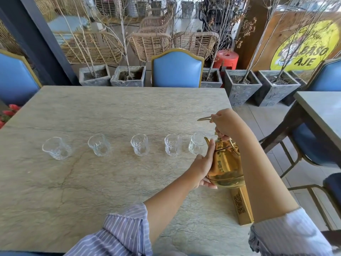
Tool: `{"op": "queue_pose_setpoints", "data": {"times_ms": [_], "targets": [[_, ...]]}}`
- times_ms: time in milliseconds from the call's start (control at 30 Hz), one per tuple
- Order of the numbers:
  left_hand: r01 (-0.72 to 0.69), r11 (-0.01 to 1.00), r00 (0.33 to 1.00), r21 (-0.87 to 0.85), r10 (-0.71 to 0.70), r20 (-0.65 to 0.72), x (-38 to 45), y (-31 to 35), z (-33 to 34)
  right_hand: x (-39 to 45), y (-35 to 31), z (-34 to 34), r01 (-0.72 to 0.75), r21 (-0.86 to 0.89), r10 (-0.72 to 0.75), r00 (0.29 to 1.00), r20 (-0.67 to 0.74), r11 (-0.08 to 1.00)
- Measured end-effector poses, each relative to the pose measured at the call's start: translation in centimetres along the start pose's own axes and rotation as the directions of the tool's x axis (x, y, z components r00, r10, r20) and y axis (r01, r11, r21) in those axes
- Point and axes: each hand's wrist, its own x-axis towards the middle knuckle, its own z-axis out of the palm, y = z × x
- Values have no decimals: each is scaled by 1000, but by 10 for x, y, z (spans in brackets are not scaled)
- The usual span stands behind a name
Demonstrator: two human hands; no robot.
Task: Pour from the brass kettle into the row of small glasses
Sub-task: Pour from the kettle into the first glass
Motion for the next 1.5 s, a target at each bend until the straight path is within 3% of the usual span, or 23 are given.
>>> {"op": "queue_pose_setpoints", "data": {"times_ms": [500,1033,1500], "targets": [[-27,1000,997,-15,28,73,-18,5,15,-24,-17,-16,-25,-107,22,999,-29,994],[-12,1000,996,-13,13,89,-7,3,13,-15,-7,-13,113,-256,-152,979,-139,960],[-22,991,1000,130,23,-11,15,-3,-6,3,34,15,174,-75,-189,930,-315,982]]}}
